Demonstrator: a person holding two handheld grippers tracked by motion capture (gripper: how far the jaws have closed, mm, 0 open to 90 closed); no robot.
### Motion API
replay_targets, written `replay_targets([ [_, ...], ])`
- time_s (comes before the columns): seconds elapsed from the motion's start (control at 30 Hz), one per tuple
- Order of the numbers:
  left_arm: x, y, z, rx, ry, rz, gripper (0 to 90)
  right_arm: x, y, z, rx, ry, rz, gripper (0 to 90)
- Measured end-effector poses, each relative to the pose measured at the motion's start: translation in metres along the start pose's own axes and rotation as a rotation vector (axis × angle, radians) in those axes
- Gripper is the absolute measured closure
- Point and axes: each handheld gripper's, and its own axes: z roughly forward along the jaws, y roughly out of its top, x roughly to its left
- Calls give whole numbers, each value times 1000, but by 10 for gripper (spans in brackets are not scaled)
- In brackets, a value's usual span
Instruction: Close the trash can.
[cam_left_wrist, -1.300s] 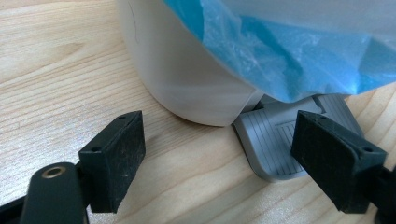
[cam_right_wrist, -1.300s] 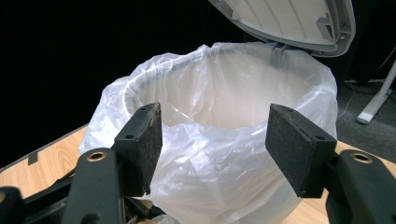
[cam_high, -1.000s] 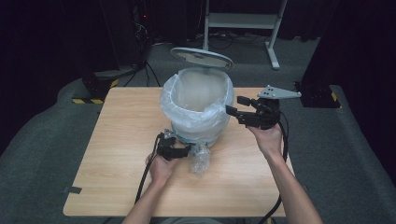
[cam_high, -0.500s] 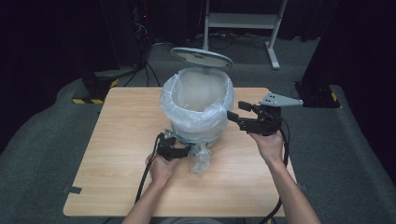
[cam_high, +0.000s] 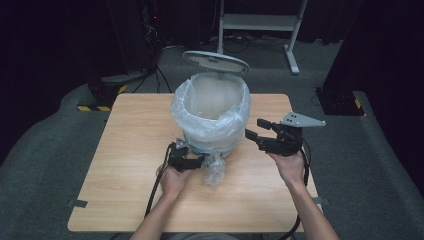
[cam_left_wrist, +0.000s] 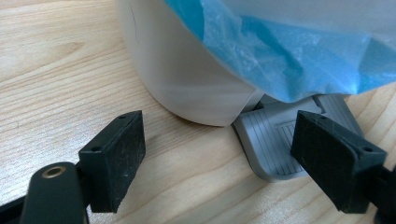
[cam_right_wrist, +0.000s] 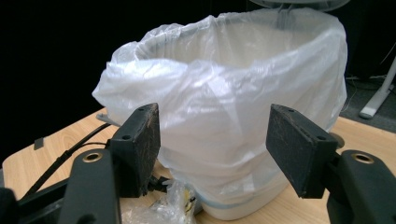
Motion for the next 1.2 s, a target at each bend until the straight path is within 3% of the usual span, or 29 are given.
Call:
replay_targets([
  [0.13, 0, 0, 0, 0, 0, 0, 176, -1, -13, 0, -3, -4, 15, 341],
  [0.33, 0, 0, 0, 0, -1, 0, 176, 2, -24, 0, -4, -7, 0, 329],
  [0.77, 0, 0, 0, 3, -1, 3, 176, 10, -43, 7, 77, -22, -13, 291],
  [1.2, 0, 0, 0, 0, -1, -1, 176, 13, -65, 12, 102, -27, 22, 277],
])
